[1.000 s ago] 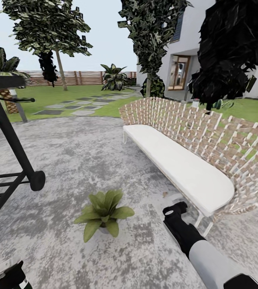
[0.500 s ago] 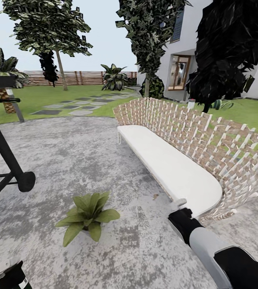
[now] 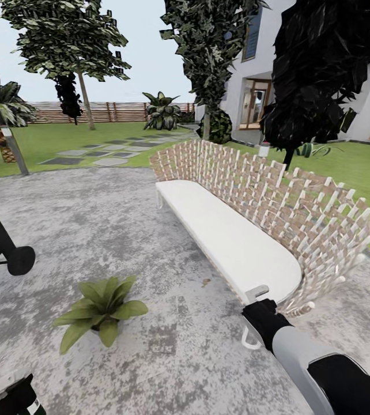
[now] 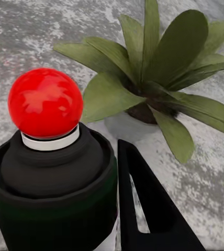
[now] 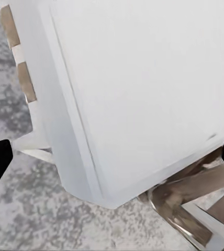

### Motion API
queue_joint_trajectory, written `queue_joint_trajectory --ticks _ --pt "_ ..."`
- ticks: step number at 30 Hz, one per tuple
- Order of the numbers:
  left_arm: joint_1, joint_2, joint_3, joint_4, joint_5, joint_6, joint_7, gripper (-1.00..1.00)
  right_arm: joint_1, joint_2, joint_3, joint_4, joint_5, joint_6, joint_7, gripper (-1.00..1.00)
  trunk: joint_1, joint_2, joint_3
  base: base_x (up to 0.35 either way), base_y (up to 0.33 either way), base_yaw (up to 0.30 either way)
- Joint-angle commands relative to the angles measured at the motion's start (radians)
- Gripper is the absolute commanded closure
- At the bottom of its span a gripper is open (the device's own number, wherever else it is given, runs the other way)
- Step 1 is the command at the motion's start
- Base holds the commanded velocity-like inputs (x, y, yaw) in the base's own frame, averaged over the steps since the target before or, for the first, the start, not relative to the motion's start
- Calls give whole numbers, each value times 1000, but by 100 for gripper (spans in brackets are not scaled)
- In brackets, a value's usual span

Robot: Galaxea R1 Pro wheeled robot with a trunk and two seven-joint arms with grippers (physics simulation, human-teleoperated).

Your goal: Pick up the pesticide atomizer in the garden and spray insectifuge to fully cover both potted plants in the garden.

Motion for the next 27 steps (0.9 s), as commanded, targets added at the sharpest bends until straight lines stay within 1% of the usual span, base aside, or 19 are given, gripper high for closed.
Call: queue_joint_trajectory --ticks 1,10,27 --pt "0 0 0 0 0 0 1 100 0 0 -1 0 0 0 -1 -100 0 0 0 0 -338 0" --pt "0 0 1 0 0 -2 1 100 0 -4 -1 -1 1 -3 -3 -100 0 0 0 0 -338 0" --pt "0 0 1 -1 -1 -2 1 100 0 -3 -1 -1 1 -20 -3 -100 0 0 0 0 -338 0"
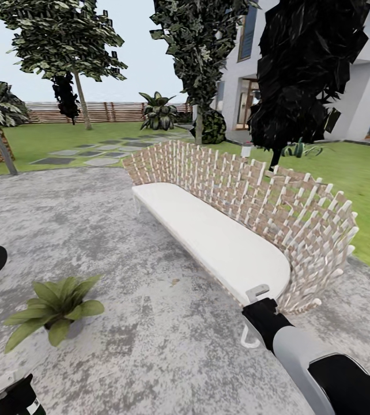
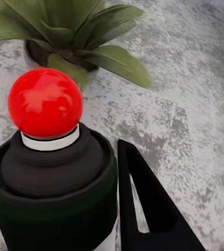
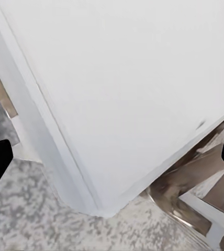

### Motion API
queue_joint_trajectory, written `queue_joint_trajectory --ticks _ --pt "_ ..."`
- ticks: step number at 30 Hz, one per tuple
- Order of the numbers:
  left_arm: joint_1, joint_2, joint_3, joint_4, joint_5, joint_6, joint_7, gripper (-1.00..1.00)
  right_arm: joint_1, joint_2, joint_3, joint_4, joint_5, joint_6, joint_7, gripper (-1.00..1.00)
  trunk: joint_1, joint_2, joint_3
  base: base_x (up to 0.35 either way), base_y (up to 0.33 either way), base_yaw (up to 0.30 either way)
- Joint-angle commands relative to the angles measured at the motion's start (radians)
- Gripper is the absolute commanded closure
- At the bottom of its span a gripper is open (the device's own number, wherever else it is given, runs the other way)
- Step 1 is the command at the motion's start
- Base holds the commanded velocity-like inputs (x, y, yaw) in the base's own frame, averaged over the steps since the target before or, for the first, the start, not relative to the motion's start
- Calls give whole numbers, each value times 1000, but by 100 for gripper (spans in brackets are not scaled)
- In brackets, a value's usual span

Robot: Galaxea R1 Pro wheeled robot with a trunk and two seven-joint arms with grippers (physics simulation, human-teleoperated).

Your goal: Pick up the pesticide atomizer in the garden and spray insectifuge to fully cover both potted plants in the garden.

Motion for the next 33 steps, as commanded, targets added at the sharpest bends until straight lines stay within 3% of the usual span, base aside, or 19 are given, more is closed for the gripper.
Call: queue_joint_trajectory --ticks 1,23,33 --pt "0 0 0 0 0 0 1 100 0 0 -1 0 1 0 0 -100 0 0 0 0 -338 0" --pt "0 0 -2 3 -2 -2 0 100 0 3 0 0 1 0 0 -100 0 0 0 110 -323 0" --pt "0 1 -1 8 -1 -2 0 100 0 4 0 0 1 1 0 -100 0 0 0 35 -167 0"
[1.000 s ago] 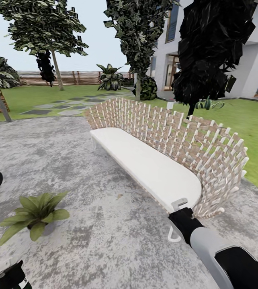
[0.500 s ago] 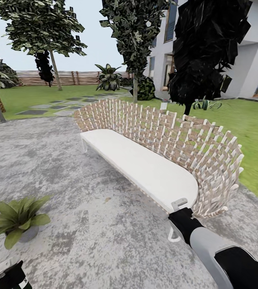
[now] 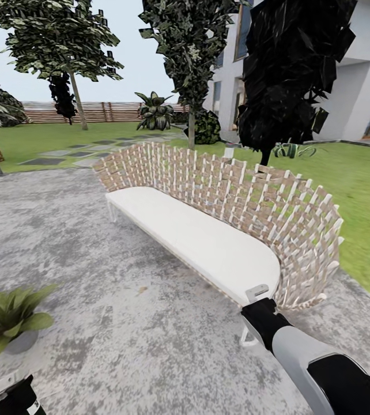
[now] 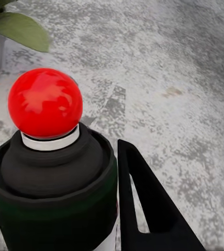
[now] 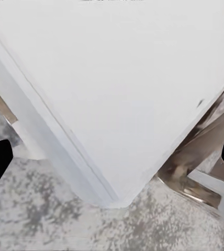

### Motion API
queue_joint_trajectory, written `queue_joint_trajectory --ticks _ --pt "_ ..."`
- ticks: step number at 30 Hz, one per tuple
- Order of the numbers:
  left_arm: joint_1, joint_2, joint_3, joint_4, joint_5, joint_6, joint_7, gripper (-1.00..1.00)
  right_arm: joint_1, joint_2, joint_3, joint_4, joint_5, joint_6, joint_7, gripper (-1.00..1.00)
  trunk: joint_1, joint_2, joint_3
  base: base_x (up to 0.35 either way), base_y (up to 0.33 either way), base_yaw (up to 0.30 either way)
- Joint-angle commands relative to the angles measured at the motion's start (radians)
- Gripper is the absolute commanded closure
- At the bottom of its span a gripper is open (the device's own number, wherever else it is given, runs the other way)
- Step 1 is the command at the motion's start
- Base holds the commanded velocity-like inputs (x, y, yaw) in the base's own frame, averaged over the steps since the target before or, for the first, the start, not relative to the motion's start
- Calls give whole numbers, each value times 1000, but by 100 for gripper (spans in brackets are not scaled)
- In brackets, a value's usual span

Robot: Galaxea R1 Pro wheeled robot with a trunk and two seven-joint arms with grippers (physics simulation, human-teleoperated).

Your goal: Pick up the pesticide atomizer in the garden and spray insectifuge to fully cover both potted plants in the garden.

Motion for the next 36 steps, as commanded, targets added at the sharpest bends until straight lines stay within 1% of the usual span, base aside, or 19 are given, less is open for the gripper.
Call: queue_joint_trajectory --ticks 1,29,33,36 --pt "0 0 0 0 0 0 1 100 0 0 0 0 2 0 0 -100 0 0 0 133 -299 0" --pt "0 -1 0 2 -1 -2 -3 100 0 3 2 0 3 0 0 -100 0 0 0 240 -246 0" --pt "0 -1 0 11 0 -2 -3 100 0 4 9 0 4 -68 1 -100 0 0 0 30 -32 0" --pt "0 0 0 14 0 -1 -3 100 0 5 9 0 4 -92 0 -100 0 0 0 5 -5 0"
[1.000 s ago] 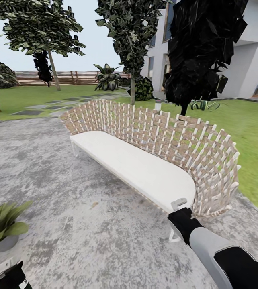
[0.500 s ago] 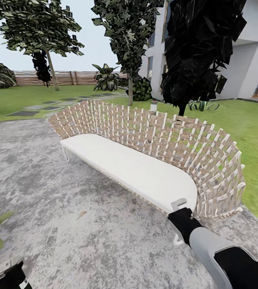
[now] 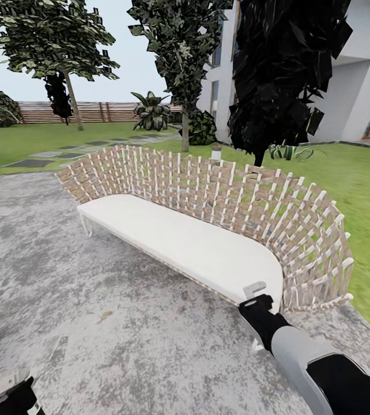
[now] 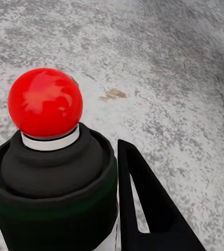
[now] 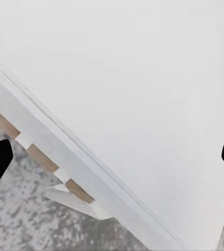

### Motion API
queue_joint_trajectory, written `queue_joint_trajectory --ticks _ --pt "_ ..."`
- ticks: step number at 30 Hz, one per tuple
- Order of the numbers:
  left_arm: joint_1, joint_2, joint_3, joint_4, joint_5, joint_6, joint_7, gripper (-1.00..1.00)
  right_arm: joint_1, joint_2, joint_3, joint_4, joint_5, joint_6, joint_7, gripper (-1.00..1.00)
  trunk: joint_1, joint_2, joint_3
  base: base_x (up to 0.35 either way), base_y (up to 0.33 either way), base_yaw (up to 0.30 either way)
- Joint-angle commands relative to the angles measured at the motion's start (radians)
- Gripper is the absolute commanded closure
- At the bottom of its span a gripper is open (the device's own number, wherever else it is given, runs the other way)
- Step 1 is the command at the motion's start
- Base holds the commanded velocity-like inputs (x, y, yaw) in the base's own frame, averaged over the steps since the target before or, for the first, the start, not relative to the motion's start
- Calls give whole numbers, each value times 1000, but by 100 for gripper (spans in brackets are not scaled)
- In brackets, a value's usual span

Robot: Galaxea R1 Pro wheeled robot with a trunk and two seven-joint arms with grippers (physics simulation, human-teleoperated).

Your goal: Pick up the pesticide atomizer in the garden and spray insectifuge to fully cover both potted plants in the garden.

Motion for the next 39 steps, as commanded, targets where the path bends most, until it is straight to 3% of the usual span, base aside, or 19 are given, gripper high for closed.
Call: queue_joint_trajectory --ticks 1,9,14,17,20,21,23,24,25,26,27,29,31,32,36,38,39 --pt "0 1 0 0 0 1 1 100 0 0 0 0 0 -3 0 -100 0 0 0 -3 -1 0" --pt "0 4 -2 1 1 4 1 100 0 0 3 -9 1 -18 -1 -100 0 0 0 -184 0 0" --pt "0 4 -4 1 0 6 0 100 5 2 4 -120 0 -5 -2 -100 0 0 0 -330 0 0" --pt "0 4 -5 2 1 7 0 100 8 25 4 -203 -1 58 0 -100 0 0 0 -333 0 0" --pt "0 4 -8 18 0 10 4 100 47 84 4 -374 -2 186 2 -100 0 0 0 -334 0 0" --pt "-2 5 -31 32 -1 10 6 100 137 136 47 -578 -3 267 9 -100 0 0 0 -333 0 -92" --pt "-7 6 -52 17 1 8 2 100 208 136 88 -773 -11 396 40 -100 0 0 0 -200 0 -64" --pt "-10 0 -98 -52 4 11 2 100 288 136 103 -1046 -197 591 188 -100 0 0 0 -12 0 -4" --pt "-11 4 -116 -57 4 5 -1 100 301 136 109 -1028 -291 581 226 -100 0 0 0 -5 0 -2" --pt "-13 9 -121 -60 3 1 -4 100 304 136 118 -1018 -321 559 236 -100 0 0 0 -3 0 -1" --pt "-26 18 -158 -54 0 -101 -1 100 309 136 233 -1070 -365 488 247 -100 0 0 0 0 0 0" --pt "-43 20 -169 -23 -1 -191 2 100 309 136 286 -1124 -369 477 245 -100 0 0 0 0 0 0" --pt "-81 23 -175 25 -12 -250 3 100 310 136 312 -1176 -371 472 244 -100 0 0 0 0 0 0" --pt "-119 25 -177 48 -49 -238 -2 100 310 136 318 -1195 -372 472 247 -100 0 0 1 0 0 0" --pt "-174 39 -179 53 -102 -86 -29 100 310 136 312 -1211 -373 473 253 -100 0 0 3 0 0 0" --pt "-180 60 -182 55 -131 -60 -81 100 310 123 301 -1214 -379 474 285 -100 0 0 4 0 0 0" --pt "-181 67 -183 56 -141 -53 -139 100 310 115 298 -1213 -379 474 330 -100 0 0 4 0 0 0"
